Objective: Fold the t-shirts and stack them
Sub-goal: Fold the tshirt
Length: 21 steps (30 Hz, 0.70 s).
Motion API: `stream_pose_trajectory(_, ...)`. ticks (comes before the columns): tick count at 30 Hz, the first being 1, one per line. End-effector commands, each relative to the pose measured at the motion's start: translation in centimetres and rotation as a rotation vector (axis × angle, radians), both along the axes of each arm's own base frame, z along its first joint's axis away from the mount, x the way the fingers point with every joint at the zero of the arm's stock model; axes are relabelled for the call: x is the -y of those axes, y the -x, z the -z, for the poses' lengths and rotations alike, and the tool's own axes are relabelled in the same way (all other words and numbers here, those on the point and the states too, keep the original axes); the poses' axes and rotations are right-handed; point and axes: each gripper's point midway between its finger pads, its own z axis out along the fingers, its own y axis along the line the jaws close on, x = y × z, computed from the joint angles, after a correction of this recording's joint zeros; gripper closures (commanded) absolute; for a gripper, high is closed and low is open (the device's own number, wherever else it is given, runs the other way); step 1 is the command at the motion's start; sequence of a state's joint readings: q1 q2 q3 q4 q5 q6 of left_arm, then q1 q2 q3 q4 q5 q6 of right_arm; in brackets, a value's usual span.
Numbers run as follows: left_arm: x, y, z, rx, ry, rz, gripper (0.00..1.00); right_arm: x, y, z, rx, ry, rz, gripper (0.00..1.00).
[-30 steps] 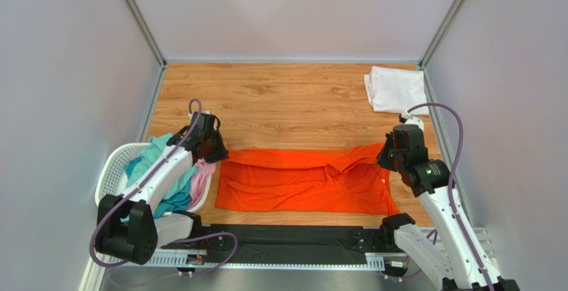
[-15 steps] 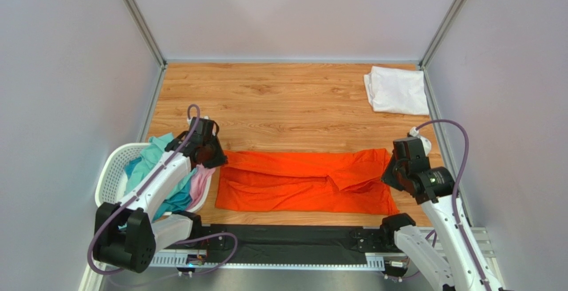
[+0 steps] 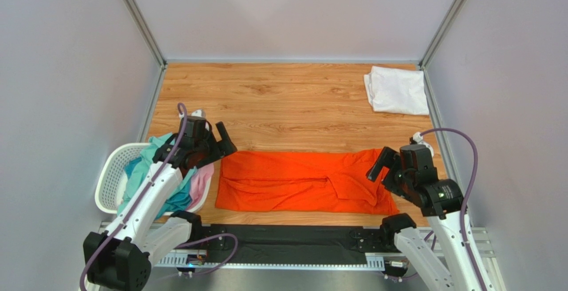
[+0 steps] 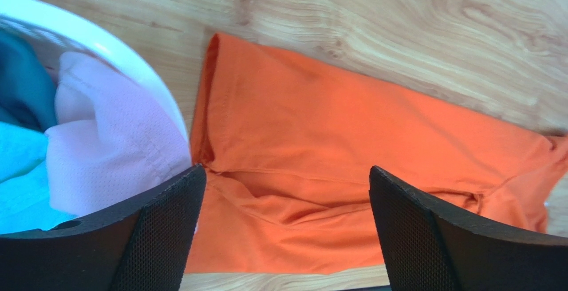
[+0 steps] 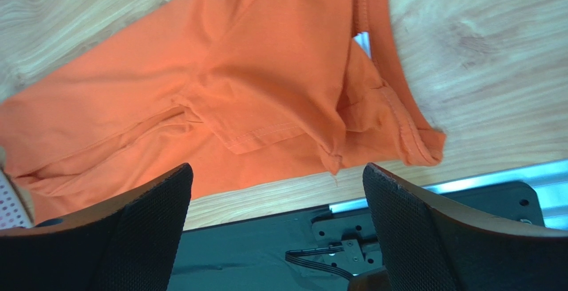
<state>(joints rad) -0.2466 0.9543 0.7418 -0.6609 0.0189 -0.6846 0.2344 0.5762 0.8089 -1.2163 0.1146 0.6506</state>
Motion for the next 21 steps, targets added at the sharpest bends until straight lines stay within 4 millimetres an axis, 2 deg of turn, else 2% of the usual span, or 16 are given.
stream_pose_trajectory(1, 1.8, -1.2, -2.7, 0.061, 0.051, 0.073, 0.0, -1.7, -2.2, -2.4, 0.11, -0.06, -0.068, 0.0)
stream_pose_trajectory(4, 3.0, -1.8, -3.2, 0.06, 0.057, 0.117, 0.0, -2.1, -3.1, -2.7, 0.126, -0.072, -0.068, 0.0)
stream_pose_trajectory(7, 4.9, -2.1, -3.1, 0.056, 0.079, 0.175, 0.0, -2.7, -3.7, -2.2, 0.134, -0.097, -0.078, 0.0)
stream_pose_trajectory(10, 7.2, -2.1, -2.6, 0.047, 0.102, 0.241, 0.0, -3.9, -4.1, -0.4, 0.094, -0.145, -0.105, 0.0)
stream_pose_trajectory(15, 10.1, -1.5, 0.3, -0.027, 0.118, 0.303, 0.0, -6.1, -5.6, 2.5, 0.044, -0.222, -0.158, 0.0)
stream_pose_trajectory(18, 10.6, -0.9, 2.7, -0.085, 0.121, 0.317, 0.0, -6.0, -6.6, 4.9, -0.007, -0.201, -0.137, 0.0)
stream_pose_trajectory(19, 10.3, -0.5, 4.1, -0.119, 0.111, 0.312, 0.0, -6.0, -6.8, 6.1, -0.047, -0.192, -0.129, 0.0)
stream_pose_trajectory(21, 10.2, -0.2, 5.1, -0.143, 0.107, 0.303, 0.0, -5.8, -7.0, 7.4, -0.083, -0.18, -0.108, 0.0)
